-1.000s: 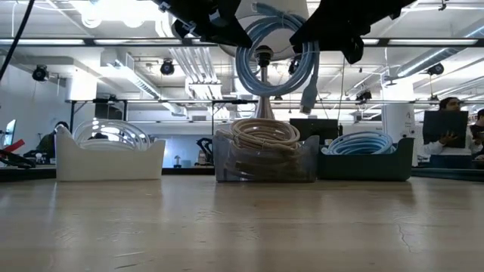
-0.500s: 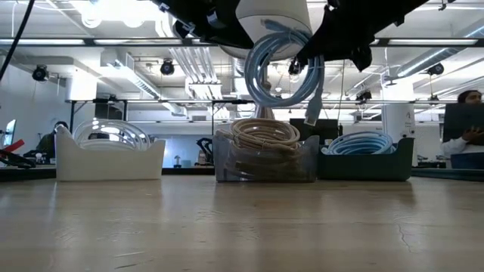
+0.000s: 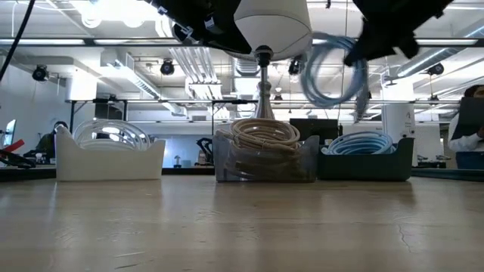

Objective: Sort HDMI cables
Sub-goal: Put the blue HDMI cable into the blue bin

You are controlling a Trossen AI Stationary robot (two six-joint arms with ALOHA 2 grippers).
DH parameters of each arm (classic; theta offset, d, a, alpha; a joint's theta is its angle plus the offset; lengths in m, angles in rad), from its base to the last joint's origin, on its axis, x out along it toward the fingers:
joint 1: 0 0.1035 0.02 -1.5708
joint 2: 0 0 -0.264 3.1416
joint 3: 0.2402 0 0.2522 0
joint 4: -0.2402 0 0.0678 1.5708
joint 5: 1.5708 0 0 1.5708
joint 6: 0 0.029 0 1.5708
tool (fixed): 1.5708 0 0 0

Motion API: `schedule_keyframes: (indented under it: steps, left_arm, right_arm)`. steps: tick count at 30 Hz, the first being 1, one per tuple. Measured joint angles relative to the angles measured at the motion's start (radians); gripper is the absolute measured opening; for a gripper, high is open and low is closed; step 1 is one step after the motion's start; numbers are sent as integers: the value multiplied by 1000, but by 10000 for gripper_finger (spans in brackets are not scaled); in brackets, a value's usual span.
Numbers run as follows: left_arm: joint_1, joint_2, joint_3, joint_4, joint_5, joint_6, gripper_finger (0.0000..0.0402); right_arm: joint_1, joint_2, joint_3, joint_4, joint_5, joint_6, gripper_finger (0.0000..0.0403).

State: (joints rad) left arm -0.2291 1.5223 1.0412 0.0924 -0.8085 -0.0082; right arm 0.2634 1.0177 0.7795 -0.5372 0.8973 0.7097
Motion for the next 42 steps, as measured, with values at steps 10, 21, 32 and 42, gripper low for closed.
schedule_keyframes:
  steps: [10, 21, 32, 42]
  left_arm:
    - [4, 0, 0, 2, 0, 0, 69]
    - [18, 0, 2, 13, 0, -8, 64]
    - [39, 0, 4, 13, 0, -14, 62]
    - [48, 0, 4, 13, 1, -14, 60]
  right_arm:
    - [-51, -102, -90, -322, 64, 354, 39]
    - [-134, -126, -187, -111, 21, 164, 39]
    - [-340, -211, -160, -104, -237, -37, 39]
    - [-505, -206, -249, 124, -526, -270, 40]
